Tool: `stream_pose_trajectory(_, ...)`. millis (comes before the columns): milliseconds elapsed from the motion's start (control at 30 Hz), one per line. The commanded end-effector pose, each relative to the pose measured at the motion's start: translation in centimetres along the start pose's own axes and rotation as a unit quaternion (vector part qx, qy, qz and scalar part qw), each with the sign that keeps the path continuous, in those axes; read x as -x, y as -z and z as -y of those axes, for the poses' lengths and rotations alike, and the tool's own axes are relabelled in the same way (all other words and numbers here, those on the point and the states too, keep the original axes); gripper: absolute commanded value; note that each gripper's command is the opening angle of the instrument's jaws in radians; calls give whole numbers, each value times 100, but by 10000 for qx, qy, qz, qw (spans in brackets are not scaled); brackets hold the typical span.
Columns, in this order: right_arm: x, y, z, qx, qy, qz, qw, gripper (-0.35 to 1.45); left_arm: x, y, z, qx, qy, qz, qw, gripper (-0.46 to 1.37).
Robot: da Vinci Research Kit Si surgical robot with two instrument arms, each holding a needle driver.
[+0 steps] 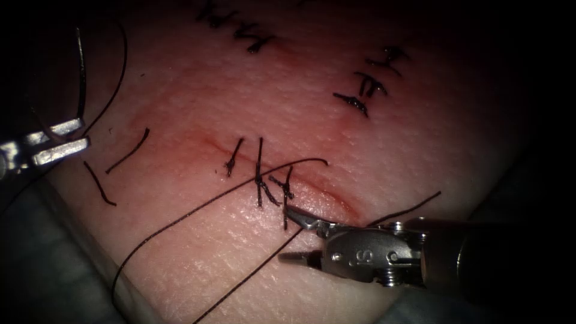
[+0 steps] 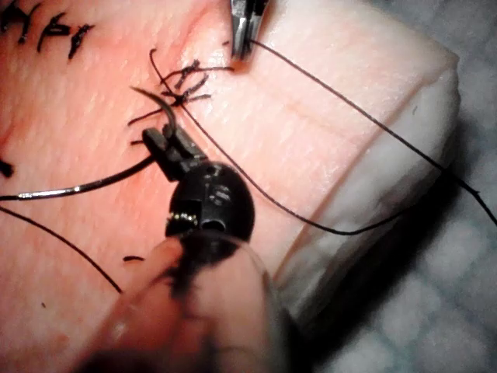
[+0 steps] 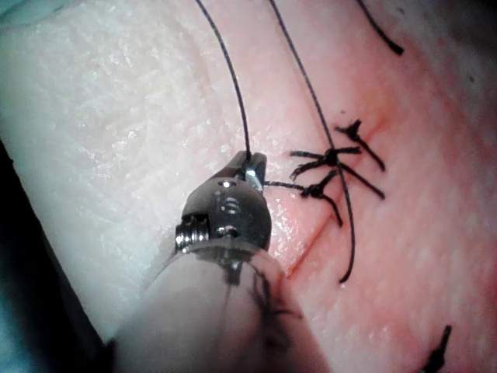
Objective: Wound Closure
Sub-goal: Pull suture through wound
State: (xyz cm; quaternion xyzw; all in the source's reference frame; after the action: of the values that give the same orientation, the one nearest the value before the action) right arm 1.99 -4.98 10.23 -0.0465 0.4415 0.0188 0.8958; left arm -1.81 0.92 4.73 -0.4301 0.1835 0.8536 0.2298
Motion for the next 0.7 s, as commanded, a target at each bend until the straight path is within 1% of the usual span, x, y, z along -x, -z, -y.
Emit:
stream_pose_trajectory(33,-1,0,-1,56,41,41,10000,-35,0,1,0,14,0,-1,10000,-35)
stream_pose_trajectory(167,-4,2,3,72,107,14,9999,-35,0,1,0,16,-2,-3,10000,-35)
stream_pose_trajectory(300,-10,8,14,62,125,9,9999,-35,1,1,1,17,-2,-4,10000,-35)
stream_pose_trajectory(367,-18,13,24,36,145,-38,9999,-35,1,1,1,17,-2,-4,10000,-35)
stream_pose_trajectory(433,-33,18,40,-46,168,-81,9998,-35,0,1,0,16,-2,-4,10000,-35)
stream_pose_trajectory(500,-42,21,48,-94,179,-109,9997,-35,0,1,0,16,-2,-4,10000,-35)
stream_pose_trajectory(600,-73,27,72,-176,198,-193,9995,-35,1,1,-1,15,-5,-5,10000,-35)
stream_pose_trajectory(633,-89,30,83,-221,206,-240,9993,-35,1,2,-1,14,-7,-6,10000,-35)
stream_pose_trajectory(700,-106,32,94,-261,213,-283,9990,-35,1,2,-3,13,-10,-7,10000,-35)
